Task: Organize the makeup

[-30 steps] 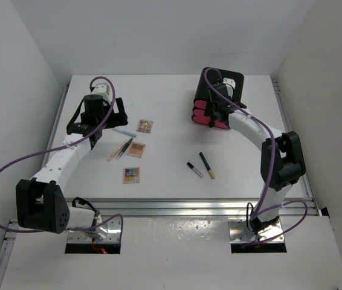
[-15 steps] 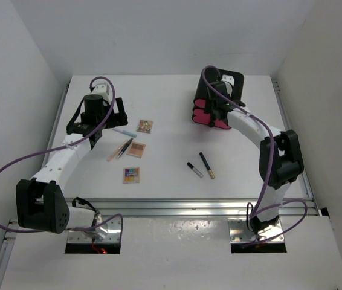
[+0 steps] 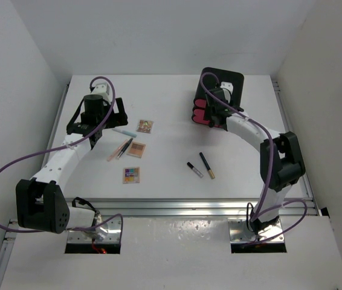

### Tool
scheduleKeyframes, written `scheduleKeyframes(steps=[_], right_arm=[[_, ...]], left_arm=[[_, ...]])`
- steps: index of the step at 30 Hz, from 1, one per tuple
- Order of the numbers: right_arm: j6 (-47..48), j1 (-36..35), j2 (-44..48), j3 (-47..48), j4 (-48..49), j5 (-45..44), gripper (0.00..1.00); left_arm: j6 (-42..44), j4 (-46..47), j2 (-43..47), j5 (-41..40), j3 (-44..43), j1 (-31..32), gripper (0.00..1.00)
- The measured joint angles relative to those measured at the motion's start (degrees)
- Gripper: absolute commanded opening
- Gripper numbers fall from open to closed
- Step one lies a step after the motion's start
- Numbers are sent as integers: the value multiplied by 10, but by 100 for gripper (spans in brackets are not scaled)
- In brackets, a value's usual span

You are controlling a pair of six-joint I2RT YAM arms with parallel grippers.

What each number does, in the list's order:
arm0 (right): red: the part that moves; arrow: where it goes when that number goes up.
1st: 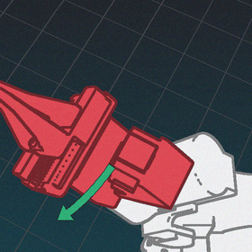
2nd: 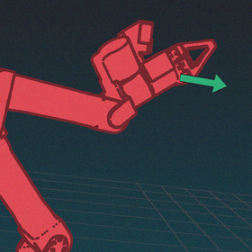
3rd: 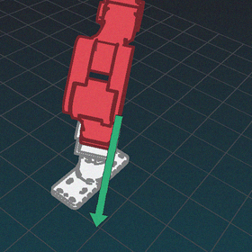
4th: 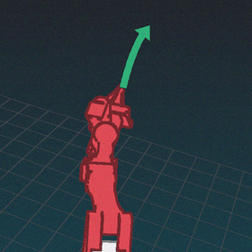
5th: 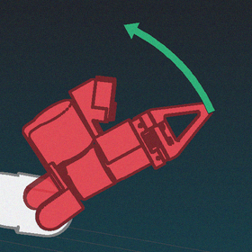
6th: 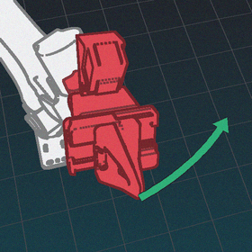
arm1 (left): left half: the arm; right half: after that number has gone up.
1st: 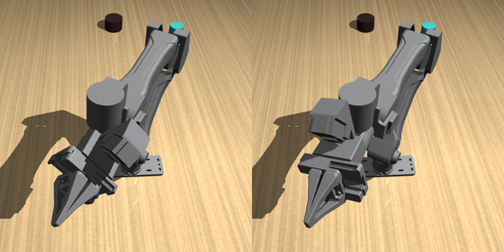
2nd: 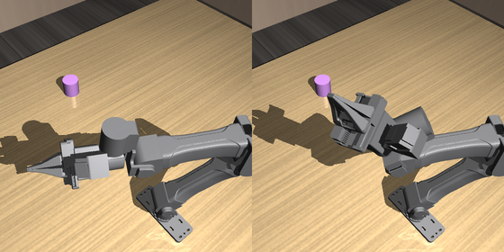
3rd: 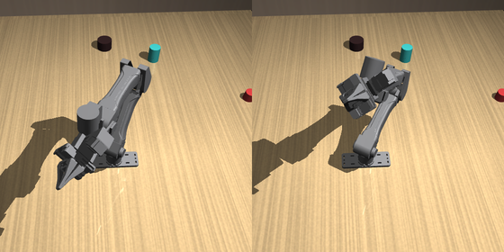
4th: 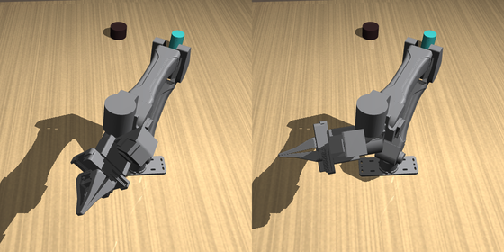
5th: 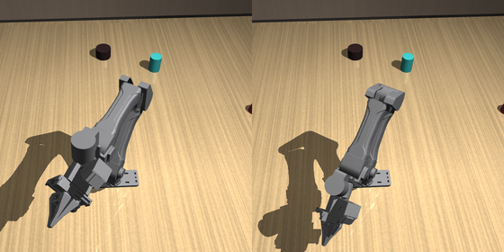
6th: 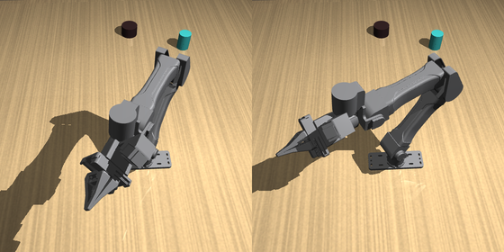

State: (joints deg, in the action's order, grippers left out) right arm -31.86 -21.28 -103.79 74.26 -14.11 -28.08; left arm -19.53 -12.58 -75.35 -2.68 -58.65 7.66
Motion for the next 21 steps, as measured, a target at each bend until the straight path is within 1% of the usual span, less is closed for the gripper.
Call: scheduleKeyframes(steps=[8,10,17,21], right_arm=[[-21,-14,0,-11,-9,-18,57],[-19,-14,-7,-7,-8,-23,55],[-17,-14,-38,1,3,-46,55],[-15,-14,-44,1,14,-50,51]], left_arm=[[0,0,0,4,0,0,97],[0,0,0,4,0,0,97],[0,0,0,4,0,0,97],[0,0,0,4,0,0,97]])
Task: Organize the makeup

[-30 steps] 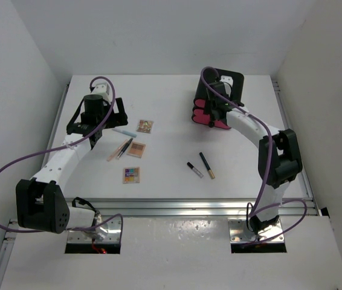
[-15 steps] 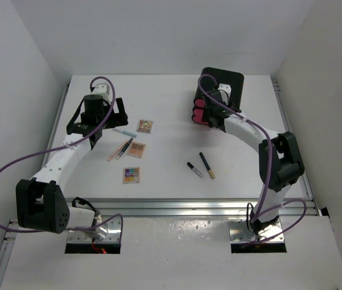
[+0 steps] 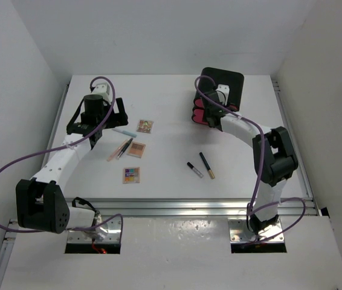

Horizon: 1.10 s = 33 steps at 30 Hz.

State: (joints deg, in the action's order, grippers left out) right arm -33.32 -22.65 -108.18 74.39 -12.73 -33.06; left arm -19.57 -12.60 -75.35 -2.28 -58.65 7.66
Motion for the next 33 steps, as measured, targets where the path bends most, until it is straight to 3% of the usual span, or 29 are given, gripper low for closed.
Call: scheduleKeyframes(steps=[7,11,17,26,33], right_arm=[[2,0,-12,0,11,0,49],[2,0,-15,0,13,2,39],[4,-1,-15,0,25,0,34],[1,-2,-12,-6,31,0,7],[-18,-23,34,-68,42,1,5]], left_arm=[[0,0,0,0,0,0,97],[0,0,0,0,0,0,97],[0,0,0,0,0,0,97],[0,0,0,0,1,0,97],[0,-1,0,0,5,0,97]])
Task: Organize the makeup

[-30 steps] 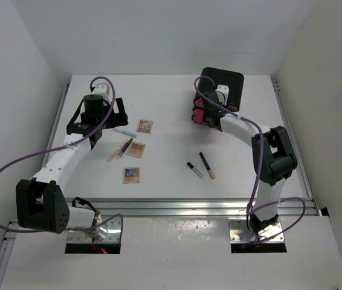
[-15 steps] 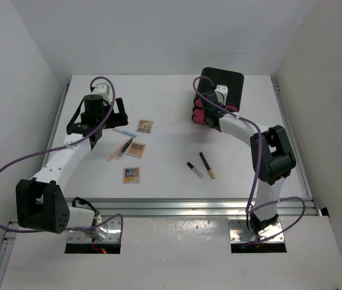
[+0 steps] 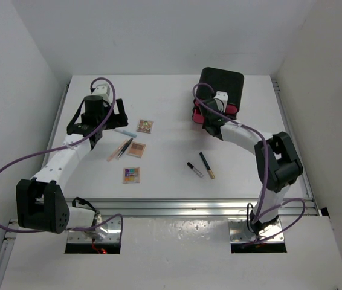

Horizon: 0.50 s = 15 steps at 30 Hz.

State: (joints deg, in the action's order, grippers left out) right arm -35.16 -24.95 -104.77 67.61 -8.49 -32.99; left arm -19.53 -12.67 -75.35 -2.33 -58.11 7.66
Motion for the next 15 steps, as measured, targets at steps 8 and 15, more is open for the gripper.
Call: scheduleKeyframes(steps=[8,15], right_arm=[[-26,-43,67,-80,-12,-16,5],[-48,-68,99,-121,-38,-14,24]], left_arm=[[4,0,0,0,3,0,97],[30,3,0,-5,19,0,97]])
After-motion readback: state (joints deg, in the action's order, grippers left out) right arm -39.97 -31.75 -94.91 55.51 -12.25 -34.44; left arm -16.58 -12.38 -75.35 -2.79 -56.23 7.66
